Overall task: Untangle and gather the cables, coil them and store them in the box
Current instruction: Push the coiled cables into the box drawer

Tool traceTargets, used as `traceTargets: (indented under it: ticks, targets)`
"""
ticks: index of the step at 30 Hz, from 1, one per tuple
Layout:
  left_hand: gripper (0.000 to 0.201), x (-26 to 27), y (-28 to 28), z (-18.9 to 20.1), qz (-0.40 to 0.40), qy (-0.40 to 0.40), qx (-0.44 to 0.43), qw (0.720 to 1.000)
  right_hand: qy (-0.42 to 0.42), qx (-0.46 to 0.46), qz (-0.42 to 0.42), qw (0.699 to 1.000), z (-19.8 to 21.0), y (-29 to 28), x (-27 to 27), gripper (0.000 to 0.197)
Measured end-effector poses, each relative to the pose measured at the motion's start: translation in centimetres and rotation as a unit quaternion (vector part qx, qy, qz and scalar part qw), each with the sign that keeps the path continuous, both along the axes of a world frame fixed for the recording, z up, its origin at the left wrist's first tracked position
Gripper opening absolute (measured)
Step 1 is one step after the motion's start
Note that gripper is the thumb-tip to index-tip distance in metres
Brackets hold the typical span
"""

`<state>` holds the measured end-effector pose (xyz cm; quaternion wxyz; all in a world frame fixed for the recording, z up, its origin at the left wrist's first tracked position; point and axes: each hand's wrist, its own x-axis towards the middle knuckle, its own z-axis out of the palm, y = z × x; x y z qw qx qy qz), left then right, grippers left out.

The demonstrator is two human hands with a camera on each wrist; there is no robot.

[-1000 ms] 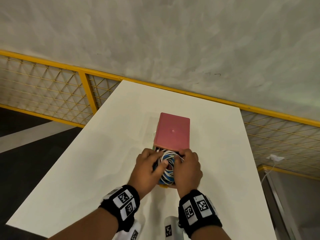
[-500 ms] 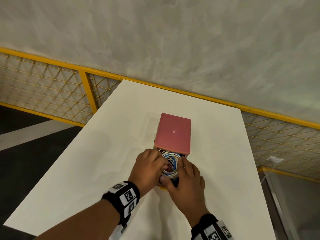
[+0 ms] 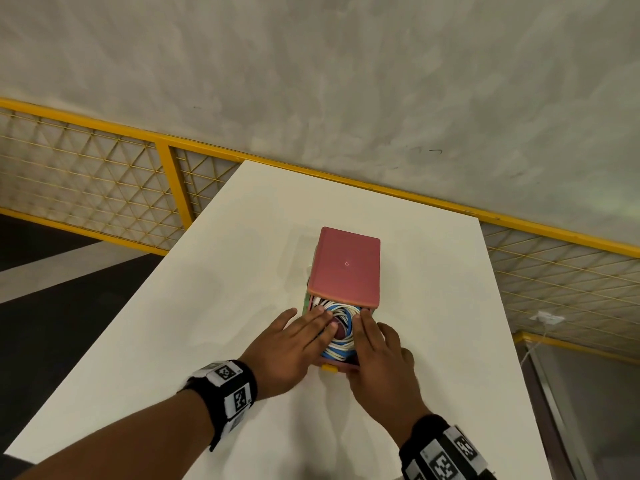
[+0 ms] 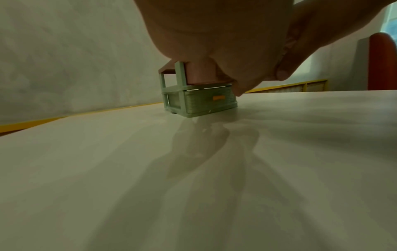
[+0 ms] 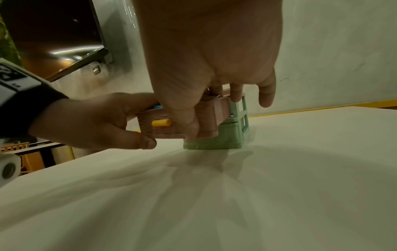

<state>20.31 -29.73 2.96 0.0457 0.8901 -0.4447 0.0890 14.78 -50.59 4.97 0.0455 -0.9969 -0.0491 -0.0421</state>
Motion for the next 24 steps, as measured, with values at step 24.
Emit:
traceTargets:
  ticks: [24]
  targets:
    - [0.103, 3.2, -1.1, 1.4, 0.154, 0.454, -0.358, 0.801, 0.100, 0.515, -0.102, 0.845, -1.6, -2.7, 2.7, 0.084]
